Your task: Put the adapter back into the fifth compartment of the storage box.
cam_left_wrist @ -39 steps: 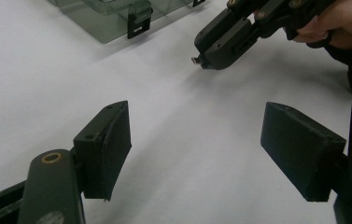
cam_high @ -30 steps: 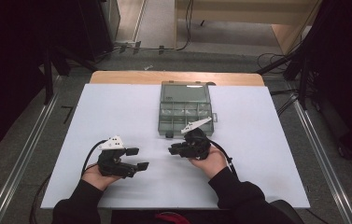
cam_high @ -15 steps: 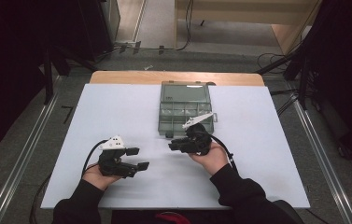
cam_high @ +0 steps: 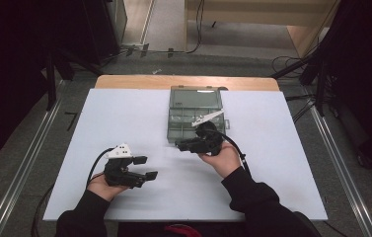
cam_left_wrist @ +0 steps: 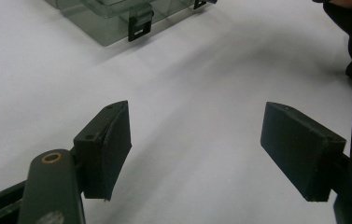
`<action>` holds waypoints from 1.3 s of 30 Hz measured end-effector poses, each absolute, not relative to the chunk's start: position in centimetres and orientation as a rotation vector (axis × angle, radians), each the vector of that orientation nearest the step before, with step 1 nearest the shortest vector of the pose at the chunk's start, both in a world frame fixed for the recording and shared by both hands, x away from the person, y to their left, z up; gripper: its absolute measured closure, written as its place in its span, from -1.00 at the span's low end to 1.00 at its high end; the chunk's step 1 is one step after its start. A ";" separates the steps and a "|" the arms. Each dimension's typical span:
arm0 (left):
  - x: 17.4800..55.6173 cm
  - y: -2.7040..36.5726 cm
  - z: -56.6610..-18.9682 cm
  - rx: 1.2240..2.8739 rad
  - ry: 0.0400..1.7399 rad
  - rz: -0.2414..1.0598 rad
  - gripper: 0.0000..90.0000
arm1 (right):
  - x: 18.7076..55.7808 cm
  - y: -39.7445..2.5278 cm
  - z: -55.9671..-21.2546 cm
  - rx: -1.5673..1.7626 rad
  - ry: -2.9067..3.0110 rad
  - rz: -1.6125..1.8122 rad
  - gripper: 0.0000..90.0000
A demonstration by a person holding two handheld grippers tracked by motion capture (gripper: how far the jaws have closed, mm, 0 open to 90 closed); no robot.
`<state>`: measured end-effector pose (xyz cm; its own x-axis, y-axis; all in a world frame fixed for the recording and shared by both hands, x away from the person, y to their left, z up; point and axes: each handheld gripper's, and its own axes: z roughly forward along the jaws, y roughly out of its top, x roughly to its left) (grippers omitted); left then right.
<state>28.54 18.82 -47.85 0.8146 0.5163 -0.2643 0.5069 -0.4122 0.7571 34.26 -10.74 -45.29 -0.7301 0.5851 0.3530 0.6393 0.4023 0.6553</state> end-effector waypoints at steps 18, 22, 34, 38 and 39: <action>28.6 18.9 -47.9 2.082 0.753 0.010 -0.46 | 36.5 -9.9 -44.4 -1.146 -2.559 -1.238 0.66; 28.6 18.9 -47.9 2.081 0.754 0.012 -0.46 | 36.9 -9.7 -44.3 -1.157 -2.551 -1.232 0.66; 28.7 18.9 -47.9 2.077 0.755 0.010 -0.46 | 38.2 -9.4 -44.3 -1.189 -2.540 -1.239 0.66; 28.7 18.9 -47.9 2.079 0.755 0.009 -0.46 | 38.8 -9.3 -44.5 -1.213 -2.532 -1.241 0.66; 28.7 18.9 -47.9 2.080 0.753 0.009 -0.46 | 38.9 -9.3 -44.6 -1.220 -2.528 -1.236 0.66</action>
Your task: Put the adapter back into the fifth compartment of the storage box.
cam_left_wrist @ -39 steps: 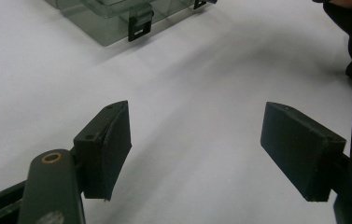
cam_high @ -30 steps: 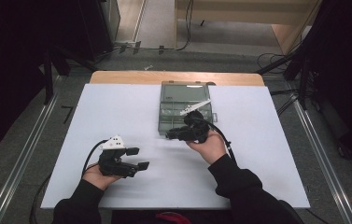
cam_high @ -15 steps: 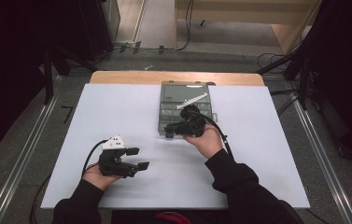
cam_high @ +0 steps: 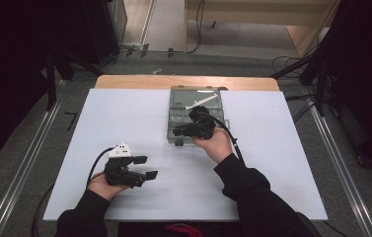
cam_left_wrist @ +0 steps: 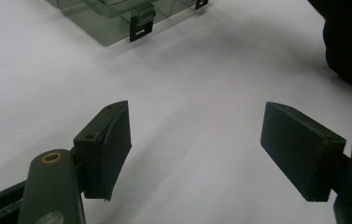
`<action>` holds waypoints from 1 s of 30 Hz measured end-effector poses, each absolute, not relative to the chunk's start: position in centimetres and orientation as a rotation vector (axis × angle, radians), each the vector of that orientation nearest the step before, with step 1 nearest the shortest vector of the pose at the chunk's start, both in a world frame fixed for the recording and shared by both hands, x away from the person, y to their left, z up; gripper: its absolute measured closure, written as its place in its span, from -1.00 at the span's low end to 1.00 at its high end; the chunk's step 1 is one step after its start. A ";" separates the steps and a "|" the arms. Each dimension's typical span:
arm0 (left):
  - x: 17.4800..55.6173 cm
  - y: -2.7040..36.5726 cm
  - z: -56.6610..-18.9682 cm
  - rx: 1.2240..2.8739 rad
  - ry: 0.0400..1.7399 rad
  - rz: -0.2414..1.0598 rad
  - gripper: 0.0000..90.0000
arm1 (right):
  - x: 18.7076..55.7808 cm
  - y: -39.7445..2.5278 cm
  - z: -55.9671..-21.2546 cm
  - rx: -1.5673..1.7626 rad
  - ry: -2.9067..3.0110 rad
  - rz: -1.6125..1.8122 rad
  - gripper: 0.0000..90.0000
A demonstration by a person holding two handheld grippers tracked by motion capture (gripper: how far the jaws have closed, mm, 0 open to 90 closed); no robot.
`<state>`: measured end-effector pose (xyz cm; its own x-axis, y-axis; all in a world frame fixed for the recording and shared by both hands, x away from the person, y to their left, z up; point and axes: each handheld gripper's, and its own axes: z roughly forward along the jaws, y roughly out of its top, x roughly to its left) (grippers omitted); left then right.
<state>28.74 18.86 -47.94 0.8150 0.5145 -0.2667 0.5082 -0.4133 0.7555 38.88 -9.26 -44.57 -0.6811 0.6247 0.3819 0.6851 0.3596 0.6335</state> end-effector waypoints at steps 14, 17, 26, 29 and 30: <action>28.8 18.9 -47.9 2.082 0.752 0.010 -0.46 | 40.3 -8.7 -45.7 -1.286 -2.539 -1.232 0.65; 28.8 18.9 -48.0 2.081 0.753 0.009 -0.46 | 40.5 -8.7 -45.9 -1.290 -2.545 -1.232 0.65; 28.7 18.8 -48.0 2.081 0.755 0.011 -0.46 | 41.0 -8.4 -46.8 -1.323 -2.543 -1.227 0.65; 28.7 18.8 -48.0 2.084 0.754 0.011 -0.46 | 41.0 -8.2 -47.0 -1.320 -2.544 -1.220 0.65; 28.7 18.8 -48.0 2.083 0.753 0.011 -0.46 | 41.1 -8.1 -47.1 -1.319 -2.549 -1.219 0.65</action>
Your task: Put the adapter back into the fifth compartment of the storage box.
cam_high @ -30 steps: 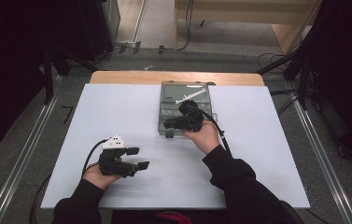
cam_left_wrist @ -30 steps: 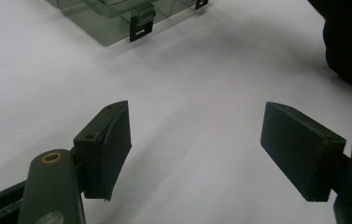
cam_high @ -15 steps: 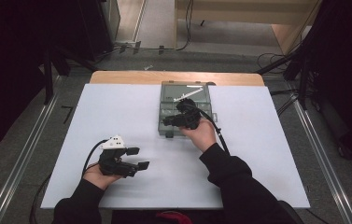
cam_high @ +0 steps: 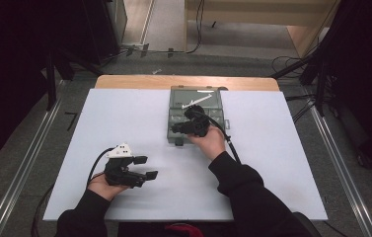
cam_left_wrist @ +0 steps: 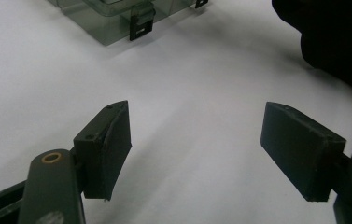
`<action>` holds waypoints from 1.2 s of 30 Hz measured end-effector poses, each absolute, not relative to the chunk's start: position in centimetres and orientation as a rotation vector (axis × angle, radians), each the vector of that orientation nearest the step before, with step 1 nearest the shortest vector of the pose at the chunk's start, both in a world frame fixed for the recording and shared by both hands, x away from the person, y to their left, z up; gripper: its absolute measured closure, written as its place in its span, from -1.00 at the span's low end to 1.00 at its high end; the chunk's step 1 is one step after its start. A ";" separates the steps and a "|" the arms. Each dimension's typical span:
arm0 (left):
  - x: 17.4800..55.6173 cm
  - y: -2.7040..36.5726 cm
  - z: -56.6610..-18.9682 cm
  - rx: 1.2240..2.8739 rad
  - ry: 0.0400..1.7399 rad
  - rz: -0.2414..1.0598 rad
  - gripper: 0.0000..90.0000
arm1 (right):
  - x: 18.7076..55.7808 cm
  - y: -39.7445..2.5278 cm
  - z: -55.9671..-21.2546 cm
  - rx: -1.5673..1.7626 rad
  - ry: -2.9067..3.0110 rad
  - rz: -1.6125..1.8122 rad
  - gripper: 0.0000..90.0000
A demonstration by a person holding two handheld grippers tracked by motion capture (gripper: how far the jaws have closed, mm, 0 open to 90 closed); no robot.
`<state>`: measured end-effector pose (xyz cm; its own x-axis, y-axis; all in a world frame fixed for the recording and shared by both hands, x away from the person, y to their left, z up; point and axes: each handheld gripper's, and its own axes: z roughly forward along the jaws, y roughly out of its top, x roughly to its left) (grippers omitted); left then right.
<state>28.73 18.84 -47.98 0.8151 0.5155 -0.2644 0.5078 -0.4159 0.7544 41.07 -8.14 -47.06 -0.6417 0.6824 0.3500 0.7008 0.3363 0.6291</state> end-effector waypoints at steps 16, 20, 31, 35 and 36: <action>28.7 18.9 -48.0 2.084 0.762 0.007 -0.46 | 40.9 -8.4 -46.5 -1.289 -2.538 -1.287 0.42; 28.8 18.9 -47.9 2.060 0.785 -0.018 -0.46 | 40.8 -8.6 -46.4 -1.260 -2.530 -1.310 0.16; 28.9 19.0 -47.9 2.069 0.790 -0.006 -0.46 | 40.3 -8.8 -45.9 -1.192 -2.549 -1.318 -0.07; 28.9 19.1 -47.9 2.064 0.795 -0.007 -0.46 | 40.2 -9.2 -45.6 -1.187 -2.550 -1.324 -0.08; 28.9 19.0 -47.9 2.064 0.796 -0.008 -0.46 | 40.2 -9.3 -45.6 -1.184 -2.548 -1.323 -0.09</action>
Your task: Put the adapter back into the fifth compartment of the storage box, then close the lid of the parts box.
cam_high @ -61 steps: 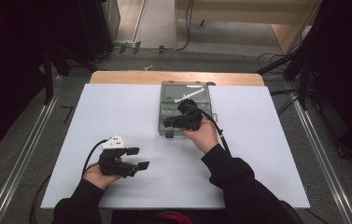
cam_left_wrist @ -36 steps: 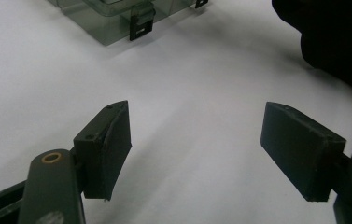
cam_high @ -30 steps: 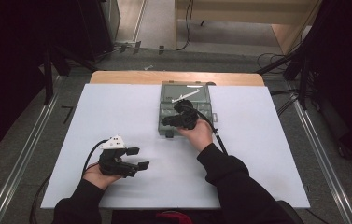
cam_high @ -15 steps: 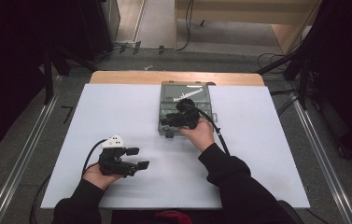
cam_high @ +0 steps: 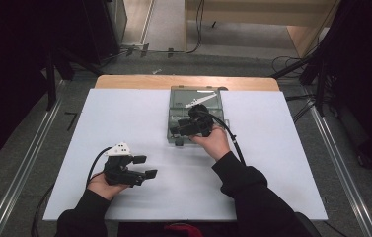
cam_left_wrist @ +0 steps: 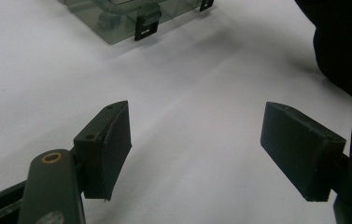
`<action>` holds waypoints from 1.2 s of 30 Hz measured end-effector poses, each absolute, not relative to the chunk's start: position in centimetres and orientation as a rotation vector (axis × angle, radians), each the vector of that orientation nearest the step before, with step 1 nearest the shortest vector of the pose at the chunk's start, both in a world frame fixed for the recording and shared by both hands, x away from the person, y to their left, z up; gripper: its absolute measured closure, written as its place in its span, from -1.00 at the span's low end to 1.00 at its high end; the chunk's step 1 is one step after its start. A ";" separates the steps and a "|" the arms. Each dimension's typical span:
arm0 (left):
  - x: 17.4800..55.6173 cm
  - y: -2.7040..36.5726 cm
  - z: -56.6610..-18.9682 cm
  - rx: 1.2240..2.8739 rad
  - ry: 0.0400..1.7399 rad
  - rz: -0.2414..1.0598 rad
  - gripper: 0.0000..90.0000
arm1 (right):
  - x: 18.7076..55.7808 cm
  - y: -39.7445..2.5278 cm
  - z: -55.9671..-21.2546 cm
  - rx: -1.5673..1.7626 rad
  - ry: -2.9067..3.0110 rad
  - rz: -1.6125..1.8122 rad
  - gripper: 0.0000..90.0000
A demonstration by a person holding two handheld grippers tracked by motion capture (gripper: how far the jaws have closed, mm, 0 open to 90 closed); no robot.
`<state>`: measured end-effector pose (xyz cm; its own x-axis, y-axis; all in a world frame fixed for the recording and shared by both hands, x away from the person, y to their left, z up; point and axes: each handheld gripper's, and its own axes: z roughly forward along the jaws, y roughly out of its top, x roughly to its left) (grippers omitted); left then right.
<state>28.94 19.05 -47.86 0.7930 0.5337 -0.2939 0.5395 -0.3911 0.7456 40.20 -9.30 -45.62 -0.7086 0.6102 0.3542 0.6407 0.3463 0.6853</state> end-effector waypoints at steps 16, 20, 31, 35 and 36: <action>29.1 19.0 -47.3 2.033 0.845 0.035 -0.46 | 39.8 -11.0 -44.8 -1.174 -2.531 -1.382 -0.17; 29.3 18.9 -47.1 2.032 0.863 0.037 -0.46 | 39.7 -11.6 -44.7 -1.176 -2.517 -1.389 -0.18; 30.0 18.3 -46.8 2.021 0.881 0.039 -0.47 | 39.1 -13.4 -44.5 -1.198 -2.506 -1.437 -0.21; 30.4 18.0 -46.7 2.027 0.871 0.042 -0.47 | 39.0 -14.0 -44.4 -1.218 -2.499 -1.432 -0.23; 30.5 17.9 -46.6 2.026 0.872 0.041 -0.47 | 38.9 -14.2 -44.4 -1.224 -2.501 -1.431 -0.23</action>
